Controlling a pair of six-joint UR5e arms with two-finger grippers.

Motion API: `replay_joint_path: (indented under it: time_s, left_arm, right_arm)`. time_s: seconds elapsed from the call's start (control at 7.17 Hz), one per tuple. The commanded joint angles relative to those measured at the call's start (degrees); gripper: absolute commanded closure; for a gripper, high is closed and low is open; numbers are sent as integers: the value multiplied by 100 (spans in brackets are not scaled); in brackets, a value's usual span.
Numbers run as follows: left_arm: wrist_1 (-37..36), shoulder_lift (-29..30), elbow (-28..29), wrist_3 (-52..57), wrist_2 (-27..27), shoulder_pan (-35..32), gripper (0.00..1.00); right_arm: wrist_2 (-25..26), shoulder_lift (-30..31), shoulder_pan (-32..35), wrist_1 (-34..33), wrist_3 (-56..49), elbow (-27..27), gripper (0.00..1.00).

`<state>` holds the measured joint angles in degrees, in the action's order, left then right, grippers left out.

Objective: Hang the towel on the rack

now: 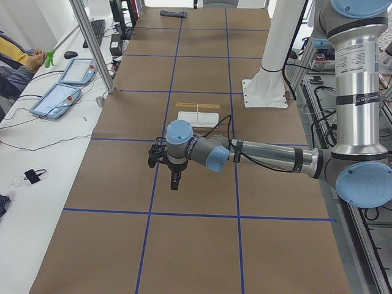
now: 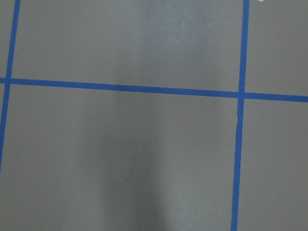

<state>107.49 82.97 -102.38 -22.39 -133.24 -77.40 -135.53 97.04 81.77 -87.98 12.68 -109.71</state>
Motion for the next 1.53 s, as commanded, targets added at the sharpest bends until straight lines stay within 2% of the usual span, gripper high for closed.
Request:
replay_joint_path:
  time_s: [0.0, 0.28, 0.42, 0.56, 1.12, 1.25, 1.39]
  left_arm:
    - [26, 26, 8, -90, 8, 6, 1]
    - [18, 17, 8, -99, -27, 6, 1]
    - [18, 17, -18, -99, -297, 6, 1]
    - [0, 17, -140, -108, -308, 6, 1]
    - [79, -71, -194, -108, -159, -20, 1]
    - [70, -54, -151, -108, -133, -12, 1]
    - [70, -19, -107, -108, -124, -3, 1]
  right_arm:
    - [-26, 25, -12, 0, 24, -112, 0]
    - [-551, 61, -3, 9, 59, -357, 0]
    - [-562, 69, -12, 9, 33, -376, 0]
    - [-571, 122, -21, 9, -11, -376, 0]
    - [86, -44, -529, 18, -55, -253, 0]
    - [532, -262, -618, 0, -316, -27, 1]
    - [519, -386, -619, -9, -1076, 402, 5]
